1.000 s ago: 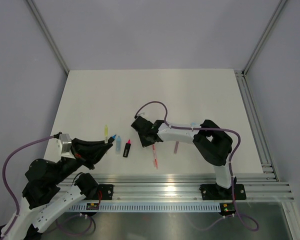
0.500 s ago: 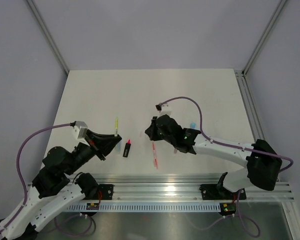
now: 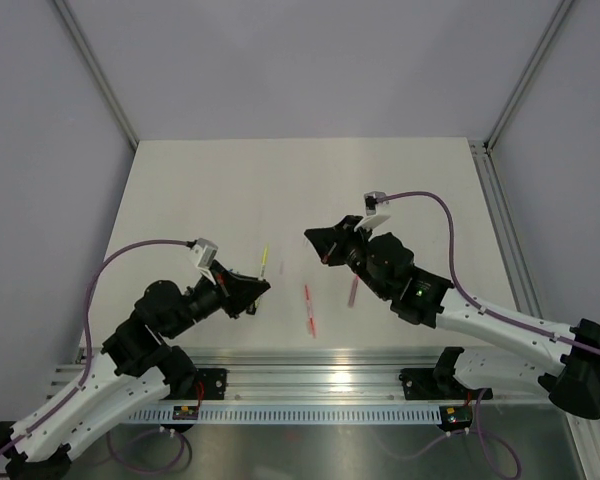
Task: Insert the pens into the pen caps
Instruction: Insert the pen cap onto the pen.
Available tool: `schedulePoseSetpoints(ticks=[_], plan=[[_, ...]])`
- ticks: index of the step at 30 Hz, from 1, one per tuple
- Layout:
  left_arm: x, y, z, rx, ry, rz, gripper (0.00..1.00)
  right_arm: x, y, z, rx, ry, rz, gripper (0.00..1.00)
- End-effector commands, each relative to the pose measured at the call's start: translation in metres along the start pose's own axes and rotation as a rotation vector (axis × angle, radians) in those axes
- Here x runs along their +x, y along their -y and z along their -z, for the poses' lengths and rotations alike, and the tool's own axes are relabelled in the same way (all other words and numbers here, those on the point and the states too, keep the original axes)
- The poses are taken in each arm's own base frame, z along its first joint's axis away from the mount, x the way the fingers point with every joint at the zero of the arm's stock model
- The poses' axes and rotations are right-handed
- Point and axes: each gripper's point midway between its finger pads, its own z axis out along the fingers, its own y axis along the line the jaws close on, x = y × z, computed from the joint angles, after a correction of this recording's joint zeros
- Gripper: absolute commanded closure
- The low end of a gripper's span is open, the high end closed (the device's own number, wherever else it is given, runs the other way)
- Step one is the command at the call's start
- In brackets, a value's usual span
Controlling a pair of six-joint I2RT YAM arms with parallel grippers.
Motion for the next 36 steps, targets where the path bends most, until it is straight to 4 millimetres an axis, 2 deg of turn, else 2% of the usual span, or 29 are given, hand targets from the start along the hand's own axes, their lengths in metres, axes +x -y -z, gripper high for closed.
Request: schedulePoseSetpoints(ticks=[1, 7, 19, 24, 36], plan=[[-0.01, 0.021, -0.011, 0.11, 0.039, 0.028, 1.0, -0.038, -0.021, 0.004, -0.057, 0.143, -0.06, 1.0], [-0.005, 0.023, -0.015, 0.139, 0.031, 0.04, 1.0, -0.056, -0.036, 0.007, -0.092, 0.188, -0.086, 1.0], [0.005, 0.03, -0.026, 0.204, 0.0, 0.057, 1.0, -0.054, -0.06, 0.002, -0.213, 0.181, -0.123, 1.0], [0.005, 0.03, -0.03, 0.205, -0.004, 0.023, 1.0, -0.046, -0.065, 0.002, -0.251, 0.154, -0.126, 1.0], [-0.004, 0.029, -0.032, 0.191, 0.011, -0.041, 1.0, -0.03, -0.065, 0.0, -0.263, 0.121, -0.108, 1.0]])
